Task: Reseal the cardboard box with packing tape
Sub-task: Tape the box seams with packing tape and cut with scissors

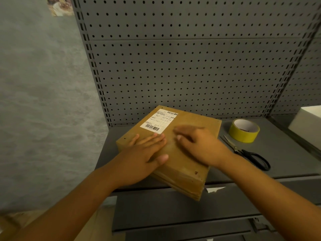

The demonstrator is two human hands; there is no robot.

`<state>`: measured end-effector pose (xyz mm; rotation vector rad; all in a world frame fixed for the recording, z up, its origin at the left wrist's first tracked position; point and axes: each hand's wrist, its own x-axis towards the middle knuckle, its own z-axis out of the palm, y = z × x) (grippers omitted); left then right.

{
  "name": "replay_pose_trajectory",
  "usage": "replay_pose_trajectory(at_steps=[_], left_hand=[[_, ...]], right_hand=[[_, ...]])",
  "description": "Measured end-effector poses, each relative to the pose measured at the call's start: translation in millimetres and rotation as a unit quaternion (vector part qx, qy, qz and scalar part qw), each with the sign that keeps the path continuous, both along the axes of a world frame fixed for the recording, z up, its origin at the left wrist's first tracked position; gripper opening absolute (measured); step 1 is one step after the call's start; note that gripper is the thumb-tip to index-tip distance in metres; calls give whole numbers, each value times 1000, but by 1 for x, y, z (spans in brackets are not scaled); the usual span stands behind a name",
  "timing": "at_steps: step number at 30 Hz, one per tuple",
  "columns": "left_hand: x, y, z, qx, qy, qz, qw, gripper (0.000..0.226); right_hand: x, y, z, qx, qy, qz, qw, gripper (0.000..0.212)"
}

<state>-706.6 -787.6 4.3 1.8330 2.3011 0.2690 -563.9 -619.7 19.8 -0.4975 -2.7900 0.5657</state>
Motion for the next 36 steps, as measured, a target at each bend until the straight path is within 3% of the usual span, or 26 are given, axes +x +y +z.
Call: replay_pose_trajectory(at_steps=[2, 6, 10, 12, 14, 18, 22, 26, 30, 33, 36], left_hand=[[2, -1, 0, 55, -29, 39, 997, 71], [12, -5, -7, 154, 6, 219, 963, 74], [13, -12, -16, 92, -54, 302, 947, 93], [10, -10, -18, 93, -132, 304, 939, 94], [1, -7, -15, 105, -156, 294, 937, 89], [-29, -6, -3, 134, -200, 301, 923, 108], [-52, -1, 1, 171, -248, 361, 883, 75], [-67, 17, 0, 159, -261, 355, 884, 52], [-67, 35, -3, 167, -356, 338, 855, 73], [-70, 43, -5, 158, -374, 339, 848, 83], [-76, 47, -7, 143, -338, 355, 860, 82]], right_hand=[[-5, 30, -5, 5, -5, -69, 998, 45], [-12, 76, -16, 12, -63, -180, 982, 59], [-13, 92, -13, -18, -96, -208, 973, 67], [-13, 92, -13, -40, -102, -211, 971, 69], [-10, 91, -14, -33, -92, -227, 969, 68], [1, 85, -11, -61, -77, -251, 963, 67], [5, 72, -15, -97, -90, -237, 962, 63], [6, 57, -18, -146, -95, -238, 955, 64], [14, 46, -17, -182, -92, -220, 954, 71], [17, 36, -20, -186, -78, -221, 954, 70], [15, 29, -22, -187, -62, -227, 954, 71]])
